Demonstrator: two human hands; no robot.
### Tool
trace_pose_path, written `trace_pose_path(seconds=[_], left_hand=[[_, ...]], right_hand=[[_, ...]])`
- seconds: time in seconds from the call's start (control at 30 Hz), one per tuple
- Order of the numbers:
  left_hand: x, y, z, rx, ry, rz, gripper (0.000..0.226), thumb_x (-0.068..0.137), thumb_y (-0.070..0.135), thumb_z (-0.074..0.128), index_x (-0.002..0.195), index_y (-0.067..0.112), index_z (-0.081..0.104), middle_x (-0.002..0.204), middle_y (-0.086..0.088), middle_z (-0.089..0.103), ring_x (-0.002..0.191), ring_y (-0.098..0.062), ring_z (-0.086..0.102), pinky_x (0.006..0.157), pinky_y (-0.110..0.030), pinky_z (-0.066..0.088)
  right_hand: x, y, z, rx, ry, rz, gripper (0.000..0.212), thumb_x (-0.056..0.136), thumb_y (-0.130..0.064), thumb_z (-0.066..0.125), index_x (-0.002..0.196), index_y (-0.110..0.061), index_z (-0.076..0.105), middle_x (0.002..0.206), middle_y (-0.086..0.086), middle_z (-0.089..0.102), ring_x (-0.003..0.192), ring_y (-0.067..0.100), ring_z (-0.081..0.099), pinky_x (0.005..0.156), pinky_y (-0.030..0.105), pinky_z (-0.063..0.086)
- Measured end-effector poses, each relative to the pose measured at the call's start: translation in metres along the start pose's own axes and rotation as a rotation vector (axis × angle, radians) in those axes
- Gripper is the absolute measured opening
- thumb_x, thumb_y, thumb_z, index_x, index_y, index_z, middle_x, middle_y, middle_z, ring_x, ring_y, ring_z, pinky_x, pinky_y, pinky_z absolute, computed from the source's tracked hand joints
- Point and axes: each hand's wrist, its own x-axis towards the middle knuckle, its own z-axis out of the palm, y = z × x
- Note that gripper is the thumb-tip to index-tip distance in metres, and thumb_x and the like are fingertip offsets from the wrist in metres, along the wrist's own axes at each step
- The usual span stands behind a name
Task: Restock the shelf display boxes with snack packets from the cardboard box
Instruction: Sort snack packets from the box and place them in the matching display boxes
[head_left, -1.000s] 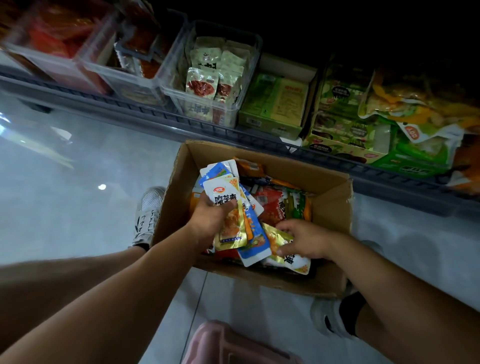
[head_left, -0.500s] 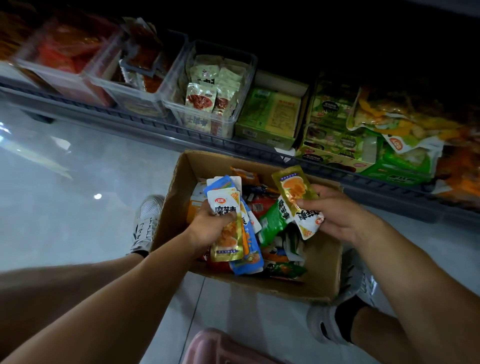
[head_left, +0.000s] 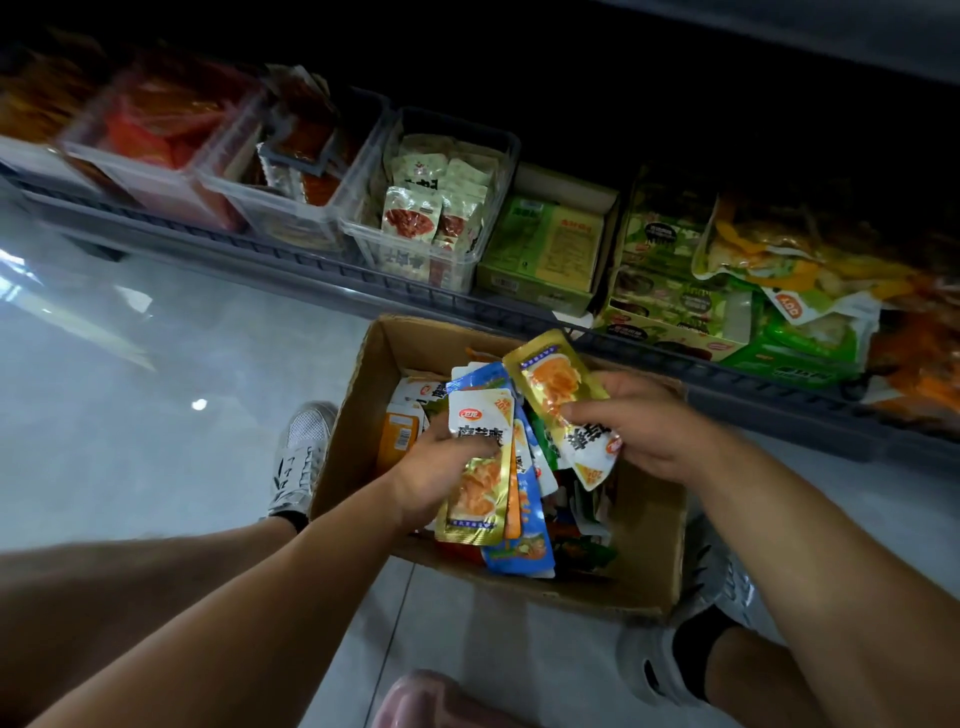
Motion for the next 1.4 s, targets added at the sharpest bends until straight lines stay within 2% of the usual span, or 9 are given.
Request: trace_pose_path(seconds=[0.27,0.37,0.57,0.73,0.87,0.97,1.07,1.2,1.4], left_hand=[[-0.008,-0.003,0.003,0.000,-0.068,0.047,0.037,0.096,0.004,0.067,0.130,0.017,0.060,0.115,-0.009,0.077,0.105,-0.031,0.074,0.096,-0.052,0.057],[-0.008,-0.001,0.000,0.001,-0.094,0.035,0.033,0.097,0.005,0.065,0.128,0.017,0.061,0.112,-0.009,0.078,0.103,-0.029,0.075,0.090,-0.046,0.059],[-0.006,0.003,-0.002,-0.023,-0.105,0.002,0.032,0.097,0.006,0.065,0.127,0.016,0.061,0.117,-0.013,0.076,0.106,-0.032,0.074,0.095,-0.049,0.058],[-0.007,0.007,0.000,-0.072,-0.136,-0.030,0.033,0.097,0.005,0.064,0.130,0.013,0.061,0.120,-0.015,0.075,0.106,-0.034,0.074,0.091,-0.047,0.060],[-0.009,0.008,0.002,-0.126,-0.135,-0.057,0.032,0.098,0.002,0.062,0.128,0.011,0.062,0.118,-0.017,0.075,0.100,-0.033,0.075,0.085,-0.046,0.063],[-0.009,0.012,0.000,-0.109,-0.096,-0.039,0.035,0.097,0.003,0.063,0.131,0.011,0.061,0.115,-0.016,0.076,0.098,-0.032,0.076,0.086,-0.047,0.062],[-0.015,0.022,0.003,-0.090,-0.074,-0.009,0.030,0.097,0.003,0.064,0.124,0.018,0.062,0.113,-0.015,0.077,0.102,-0.035,0.075,0.089,-0.049,0.060],[-0.025,0.034,0.019,-0.091,-0.088,0.034,0.032,0.100,0.006,0.060,0.131,0.016,0.058,0.117,-0.015,0.075,0.107,-0.037,0.073,0.089,-0.049,0.061],[-0.052,0.046,0.046,-0.224,-0.107,0.052,0.035,0.107,0.018,0.045,0.142,0.015,0.053,0.124,-0.017,0.072,0.114,-0.039,0.069,0.102,-0.056,0.053]], right_hand=[[0.009,0.030,0.019,0.109,-0.015,0.039,0.024,0.094,-0.002,0.062,0.115,-0.012,0.068,0.108,0.010,0.076,0.101,0.026,0.072,0.093,0.041,0.055],[0.008,0.033,0.012,0.068,-0.004,0.033,0.025,0.094,-0.002,0.063,0.113,-0.018,0.067,0.110,0.009,0.076,0.102,0.025,0.072,0.093,0.043,0.055],[0.010,0.025,0.005,-0.080,0.069,-0.024,0.025,0.087,0.000,0.072,0.100,-0.021,0.068,0.100,0.006,0.077,0.096,0.024,0.074,0.093,0.046,0.056],[0.009,0.025,0.005,-0.400,0.178,-0.163,0.018,0.089,-0.020,0.075,0.100,-0.030,0.065,0.098,-0.008,0.075,0.082,0.004,0.072,0.067,0.024,0.056],[0.010,0.034,0.008,-0.480,0.219,-0.220,0.019,0.092,-0.023,0.072,0.109,-0.023,0.065,0.101,-0.009,0.073,0.091,0.007,0.069,0.079,0.033,0.056],[0.010,0.026,0.003,-0.483,0.282,-0.242,0.016,0.094,-0.027,0.069,0.108,-0.025,0.062,0.100,-0.010,0.069,0.088,0.008,0.066,0.072,0.029,0.051],[0.008,0.010,-0.008,-0.302,0.433,-0.204,0.008,0.095,-0.026,0.068,0.100,-0.025,0.061,0.094,-0.006,0.068,0.081,0.014,0.065,0.067,0.030,0.052],[-0.001,-0.014,-0.005,0.211,0.360,-0.021,0.005,0.095,-0.011,0.067,0.095,-0.016,0.066,0.095,0.012,0.074,0.079,0.028,0.071,0.074,0.044,0.059],[-0.024,-0.019,0.021,0.200,0.423,-0.097,0.018,0.087,-0.008,0.075,0.104,-0.012,0.069,0.098,0.011,0.076,0.088,0.030,0.074,0.085,0.052,0.059]])
